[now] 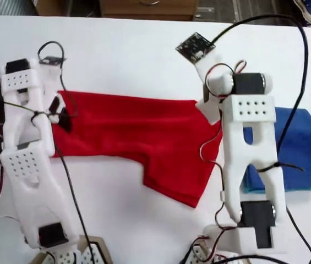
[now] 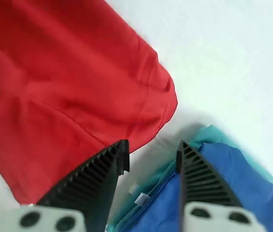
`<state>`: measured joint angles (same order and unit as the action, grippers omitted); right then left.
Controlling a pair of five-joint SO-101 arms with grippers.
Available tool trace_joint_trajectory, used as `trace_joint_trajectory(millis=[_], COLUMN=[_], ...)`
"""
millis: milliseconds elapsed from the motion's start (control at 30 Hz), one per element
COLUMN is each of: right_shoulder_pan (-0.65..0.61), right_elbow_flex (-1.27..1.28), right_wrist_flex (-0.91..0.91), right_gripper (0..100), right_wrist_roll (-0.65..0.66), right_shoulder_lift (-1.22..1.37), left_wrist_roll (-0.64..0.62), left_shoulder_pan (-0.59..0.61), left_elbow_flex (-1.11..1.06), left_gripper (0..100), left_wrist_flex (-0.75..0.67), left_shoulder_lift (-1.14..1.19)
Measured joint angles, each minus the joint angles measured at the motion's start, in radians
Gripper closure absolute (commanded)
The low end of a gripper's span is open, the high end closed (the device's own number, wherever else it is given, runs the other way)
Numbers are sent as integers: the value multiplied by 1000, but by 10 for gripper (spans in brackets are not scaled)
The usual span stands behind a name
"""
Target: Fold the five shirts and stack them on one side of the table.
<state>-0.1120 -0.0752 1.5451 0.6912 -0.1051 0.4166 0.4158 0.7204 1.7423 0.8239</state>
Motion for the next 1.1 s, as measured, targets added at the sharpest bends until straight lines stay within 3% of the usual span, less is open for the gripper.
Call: trace_joint_trajectory(millis=[233, 500, 1100], right_shoulder_pan=[0, 0, 0], right_elbow_flex=[0, 193, 690], right_wrist_flex=[91, 83, -68], right_gripper=[829, 829, 829], right_wrist_roll=[0, 0, 0], right_shoulder_lift=[-118, -236, -606], left_wrist_roll=[0, -2, -2], left_shoulder_pan=[12, 9, 8], left_elbow_flex=[0, 0, 149], left_gripper=[762, 924, 928], left_wrist_flex=[-34, -34, 12], left_shoulder_lift=[34, 52, 64])
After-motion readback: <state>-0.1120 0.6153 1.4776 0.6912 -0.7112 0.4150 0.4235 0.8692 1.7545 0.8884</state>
